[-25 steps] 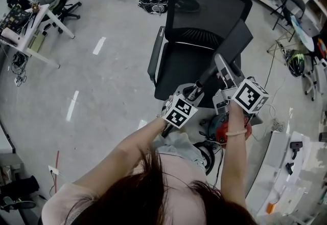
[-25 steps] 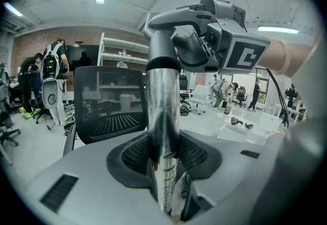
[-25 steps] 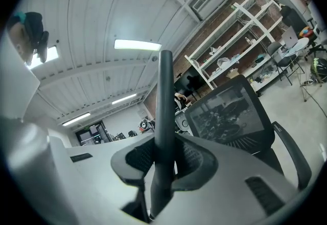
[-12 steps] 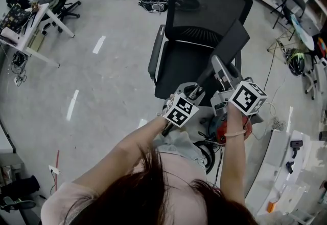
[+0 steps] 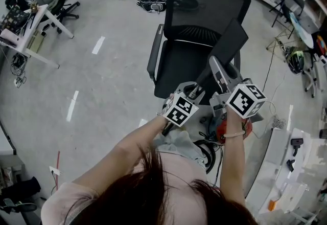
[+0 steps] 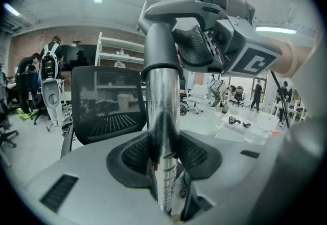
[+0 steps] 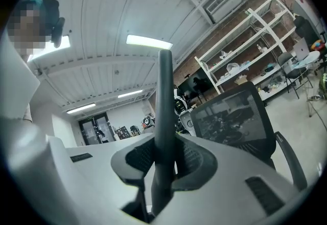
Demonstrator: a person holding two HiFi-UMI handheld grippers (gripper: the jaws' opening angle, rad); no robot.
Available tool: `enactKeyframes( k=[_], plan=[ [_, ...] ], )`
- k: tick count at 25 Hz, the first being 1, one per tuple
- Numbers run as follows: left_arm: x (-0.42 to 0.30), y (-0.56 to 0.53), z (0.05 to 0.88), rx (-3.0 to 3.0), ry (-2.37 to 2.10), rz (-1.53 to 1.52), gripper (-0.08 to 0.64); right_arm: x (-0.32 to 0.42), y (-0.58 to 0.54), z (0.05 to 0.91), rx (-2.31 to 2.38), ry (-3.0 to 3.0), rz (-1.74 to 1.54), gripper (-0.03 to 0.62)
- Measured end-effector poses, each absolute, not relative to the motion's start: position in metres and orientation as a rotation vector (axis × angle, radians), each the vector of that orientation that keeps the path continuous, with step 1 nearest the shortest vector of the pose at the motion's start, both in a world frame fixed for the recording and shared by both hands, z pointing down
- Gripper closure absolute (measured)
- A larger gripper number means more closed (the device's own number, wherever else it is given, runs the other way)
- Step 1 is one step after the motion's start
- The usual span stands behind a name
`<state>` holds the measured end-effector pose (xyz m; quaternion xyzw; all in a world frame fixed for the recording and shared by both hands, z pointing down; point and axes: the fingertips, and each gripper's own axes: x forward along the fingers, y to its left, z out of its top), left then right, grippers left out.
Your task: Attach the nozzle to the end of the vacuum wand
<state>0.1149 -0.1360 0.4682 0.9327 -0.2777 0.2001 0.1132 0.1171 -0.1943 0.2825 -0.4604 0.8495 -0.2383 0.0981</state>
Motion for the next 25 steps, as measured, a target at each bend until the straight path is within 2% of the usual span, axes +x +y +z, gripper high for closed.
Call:
enactKeyframes(
  k=[25],
  plan=[
    [0.117, -0.133, 0.470, 2.758, -0.799, 0.604, 0.410, 0.099, -0.174, 0.276, -1.468, 2.669, -0.441, 0.489]
  ],
)
